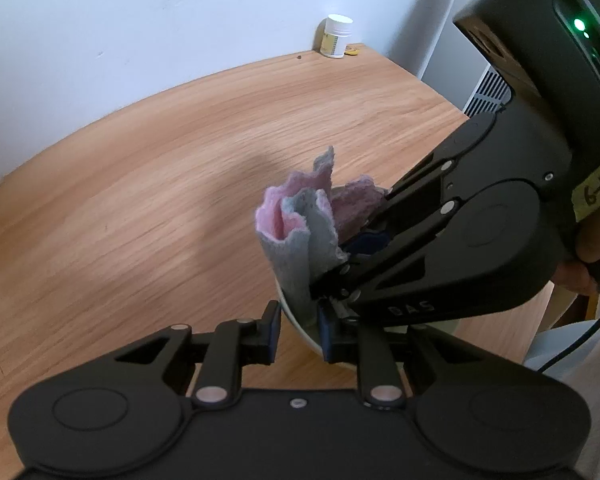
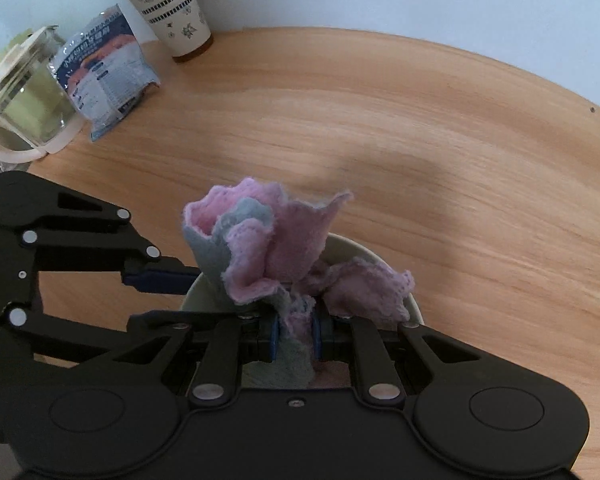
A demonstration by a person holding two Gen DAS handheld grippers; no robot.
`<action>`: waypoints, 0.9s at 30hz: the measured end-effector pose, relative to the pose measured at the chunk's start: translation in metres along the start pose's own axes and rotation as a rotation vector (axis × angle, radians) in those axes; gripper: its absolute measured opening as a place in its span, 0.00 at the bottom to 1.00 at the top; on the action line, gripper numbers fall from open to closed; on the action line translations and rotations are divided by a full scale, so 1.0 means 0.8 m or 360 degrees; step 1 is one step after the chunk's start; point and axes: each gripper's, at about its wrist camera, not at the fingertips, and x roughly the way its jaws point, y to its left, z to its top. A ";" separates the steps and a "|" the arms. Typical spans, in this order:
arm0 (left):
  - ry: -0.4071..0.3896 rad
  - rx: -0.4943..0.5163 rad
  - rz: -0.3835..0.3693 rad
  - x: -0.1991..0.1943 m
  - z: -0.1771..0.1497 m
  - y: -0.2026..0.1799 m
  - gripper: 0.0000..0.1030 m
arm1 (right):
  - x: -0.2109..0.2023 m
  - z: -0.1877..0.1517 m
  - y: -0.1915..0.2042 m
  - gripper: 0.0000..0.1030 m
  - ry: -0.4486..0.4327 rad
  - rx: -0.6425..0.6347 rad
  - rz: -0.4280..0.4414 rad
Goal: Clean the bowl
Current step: 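Lower the cloth into the bowl with the right gripper while the left gripper grips the bowl rim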
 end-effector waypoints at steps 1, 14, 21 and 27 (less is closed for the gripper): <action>-0.0001 -0.0003 -0.0006 0.000 0.000 0.001 0.20 | 0.001 0.001 0.002 0.16 0.0010 -0.0006 -0.0016; -0.0011 0.0043 -0.0017 -0.001 -0.002 0.002 0.20 | -0.060 0.010 0.016 0.16 -0.0132 -0.0224 -0.0188; -0.0017 0.0036 -0.0035 -0.002 -0.004 0.005 0.22 | -0.045 0.025 0.011 0.15 -0.0094 -0.0244 -0.0215; -0.0025 0.0077 -0.0032 -0.002 0.000 0.004 0.23 | -0.018 0.030 -0.003 0.13 0.0007 -0.0117 -0.0203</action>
